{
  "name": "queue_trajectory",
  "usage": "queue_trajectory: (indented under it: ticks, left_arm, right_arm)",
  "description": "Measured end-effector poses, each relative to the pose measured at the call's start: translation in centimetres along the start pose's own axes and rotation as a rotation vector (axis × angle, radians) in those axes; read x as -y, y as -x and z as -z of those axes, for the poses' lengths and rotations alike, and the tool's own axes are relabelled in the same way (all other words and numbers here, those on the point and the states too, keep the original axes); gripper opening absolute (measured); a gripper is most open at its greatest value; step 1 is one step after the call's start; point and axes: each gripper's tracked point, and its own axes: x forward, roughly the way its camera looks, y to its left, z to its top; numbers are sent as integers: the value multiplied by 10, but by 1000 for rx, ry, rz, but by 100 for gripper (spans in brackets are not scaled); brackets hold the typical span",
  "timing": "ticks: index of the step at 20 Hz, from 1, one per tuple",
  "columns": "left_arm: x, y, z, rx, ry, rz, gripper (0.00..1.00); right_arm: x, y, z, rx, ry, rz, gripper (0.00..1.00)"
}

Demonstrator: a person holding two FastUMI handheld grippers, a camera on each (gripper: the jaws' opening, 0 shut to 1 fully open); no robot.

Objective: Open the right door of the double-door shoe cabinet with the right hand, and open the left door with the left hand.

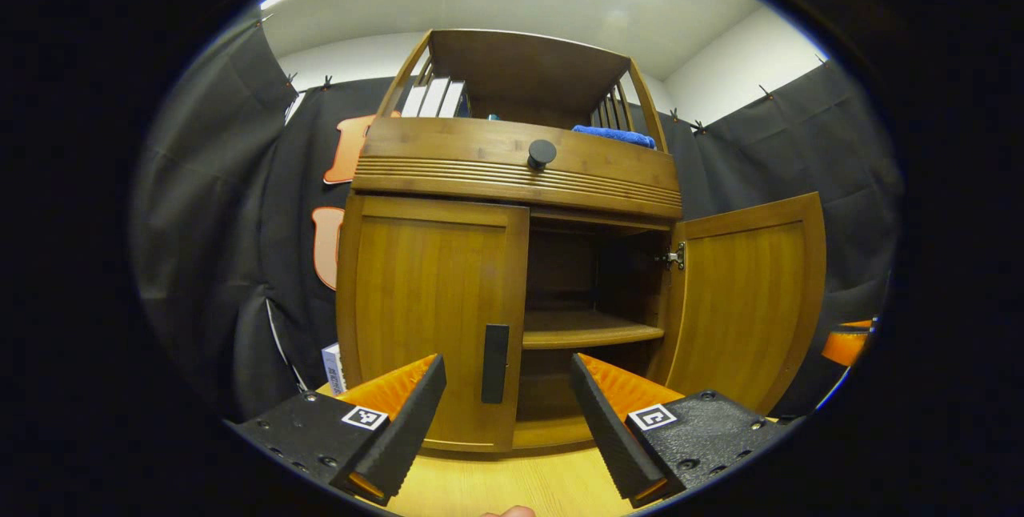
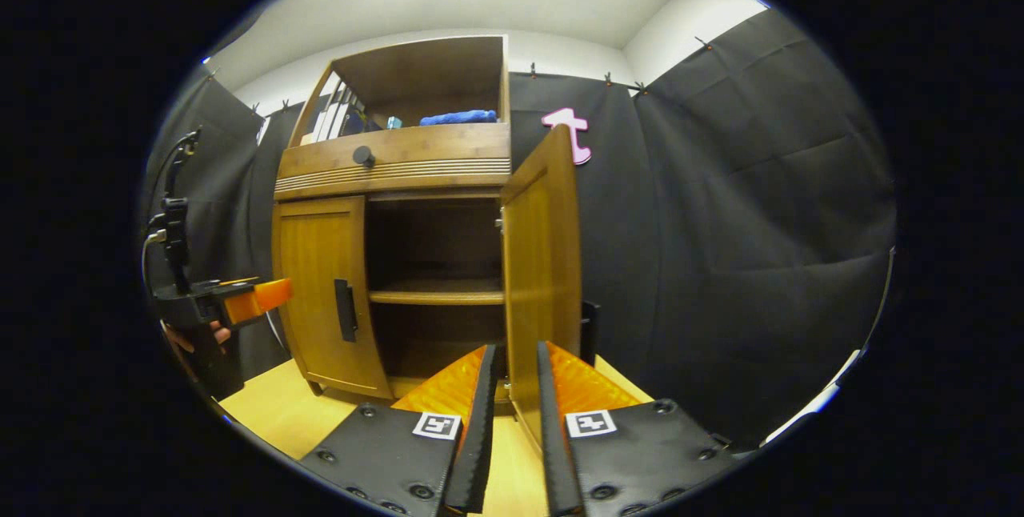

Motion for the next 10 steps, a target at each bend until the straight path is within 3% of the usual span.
queue_trajectory:
  ticks: [2, 3, 4, 7, 10]
  left_arm:
    - [-3, -25, 4, 3, -15, -5, 94]
    - [-4, -37, 7, 5, -28, -5, 91]
    - [-5, -50, 9, 7, -41, -1, 98]
    - [-6, -85, 18, 32, -78, -2, 92]
    - [-14, -117, 50, -24, -65, -29, 95]
  right_arm:
    - [-14, -4, 9, -31, -6, -24, 70]
    - [-19, -3, 12, -47, -14, -37, 82]
    - [-23, -7, 14, -50, -28, -45, 94]
    - [-33, -7, 12, -44, -69, -71, 94]
    - [-37, -6, 9, -30, -63, -81, 94]
